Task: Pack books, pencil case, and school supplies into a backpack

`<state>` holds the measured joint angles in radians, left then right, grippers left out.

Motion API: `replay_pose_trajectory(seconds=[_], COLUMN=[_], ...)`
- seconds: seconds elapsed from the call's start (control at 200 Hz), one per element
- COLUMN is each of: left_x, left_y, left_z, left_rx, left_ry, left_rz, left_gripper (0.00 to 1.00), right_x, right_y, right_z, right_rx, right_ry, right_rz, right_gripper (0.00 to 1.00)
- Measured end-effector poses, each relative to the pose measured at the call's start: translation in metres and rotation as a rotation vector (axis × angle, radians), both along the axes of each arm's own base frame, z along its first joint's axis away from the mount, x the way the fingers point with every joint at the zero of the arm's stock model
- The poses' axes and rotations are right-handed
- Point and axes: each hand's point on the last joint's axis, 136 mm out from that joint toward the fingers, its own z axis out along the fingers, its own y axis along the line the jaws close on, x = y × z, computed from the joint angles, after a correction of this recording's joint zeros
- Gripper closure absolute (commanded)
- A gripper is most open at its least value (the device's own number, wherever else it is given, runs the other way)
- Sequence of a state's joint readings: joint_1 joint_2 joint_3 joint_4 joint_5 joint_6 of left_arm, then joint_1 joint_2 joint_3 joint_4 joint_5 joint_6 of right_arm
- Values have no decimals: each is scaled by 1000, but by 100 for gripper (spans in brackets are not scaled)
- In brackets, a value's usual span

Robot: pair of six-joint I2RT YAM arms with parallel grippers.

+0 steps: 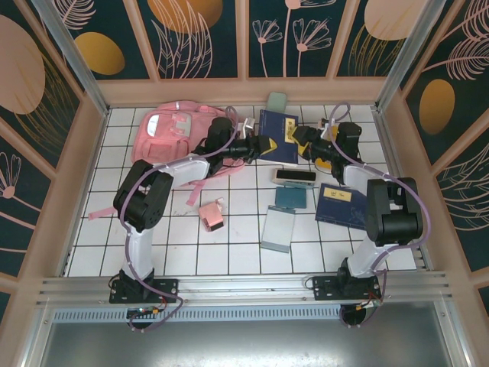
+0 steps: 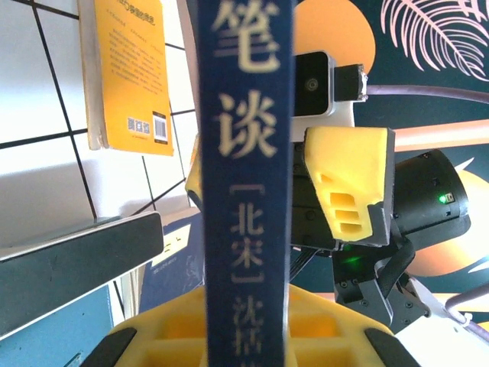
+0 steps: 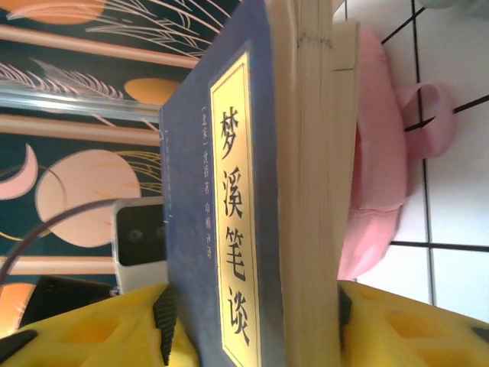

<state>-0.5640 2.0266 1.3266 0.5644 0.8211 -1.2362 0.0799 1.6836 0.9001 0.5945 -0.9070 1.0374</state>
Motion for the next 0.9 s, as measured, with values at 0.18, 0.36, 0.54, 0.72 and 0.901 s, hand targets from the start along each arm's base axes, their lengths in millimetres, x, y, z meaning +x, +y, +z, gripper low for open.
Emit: replay_pose_trajectory(seconds=[0.18,0.36,0.54,0.72,0.901], left_x=[2,1,20,51,77], left_y=[10,20,46,86,121], left_z=[5,-5,-16,-30,-44], left_rx=[-5,50,211,434,691], left_ry=[1,-6,-44,-92,-152], left_rz=[-11,-31,29,179,302], left_gripper=[93,56,51,51,50], right_x=[-2,-7,-3,2,8], right_y=[4,14,31,30,21], right_z=[6,5,1,-9,-17], right_rx=[10,-27,-113,-180,-254], right_ry=[-11,-1,15,28,44], right_rz=[8,-2,-25,-75,-127], right_gripper=[100,100,100,100,100])
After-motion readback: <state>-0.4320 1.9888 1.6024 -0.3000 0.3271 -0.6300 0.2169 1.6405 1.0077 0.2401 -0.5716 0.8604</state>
